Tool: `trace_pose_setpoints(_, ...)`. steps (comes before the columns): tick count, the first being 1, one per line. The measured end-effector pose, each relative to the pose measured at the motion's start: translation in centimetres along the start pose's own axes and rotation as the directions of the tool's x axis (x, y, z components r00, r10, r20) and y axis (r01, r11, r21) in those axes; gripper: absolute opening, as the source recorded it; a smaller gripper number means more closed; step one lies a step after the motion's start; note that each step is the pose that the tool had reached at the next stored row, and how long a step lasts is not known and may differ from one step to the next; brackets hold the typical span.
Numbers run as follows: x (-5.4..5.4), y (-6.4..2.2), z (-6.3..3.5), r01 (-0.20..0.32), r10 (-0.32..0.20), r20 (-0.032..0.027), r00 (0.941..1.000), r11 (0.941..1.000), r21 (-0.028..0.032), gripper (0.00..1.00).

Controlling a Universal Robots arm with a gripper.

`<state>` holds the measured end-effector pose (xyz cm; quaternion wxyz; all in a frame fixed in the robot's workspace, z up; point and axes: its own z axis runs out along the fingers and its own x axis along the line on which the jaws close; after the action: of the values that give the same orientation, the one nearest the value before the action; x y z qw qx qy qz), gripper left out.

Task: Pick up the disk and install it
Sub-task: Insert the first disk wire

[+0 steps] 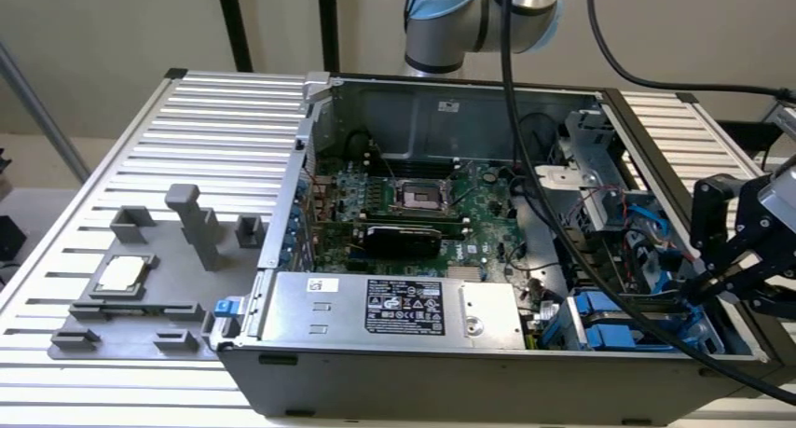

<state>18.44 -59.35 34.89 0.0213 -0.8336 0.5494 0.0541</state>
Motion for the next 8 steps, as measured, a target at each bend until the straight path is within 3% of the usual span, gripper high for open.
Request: trace_pose_setpoints(8,-0.01,0.00,-0.08,0.016,-0.016,0.0019,0.9999,0.9999,-0.0016,0.11)
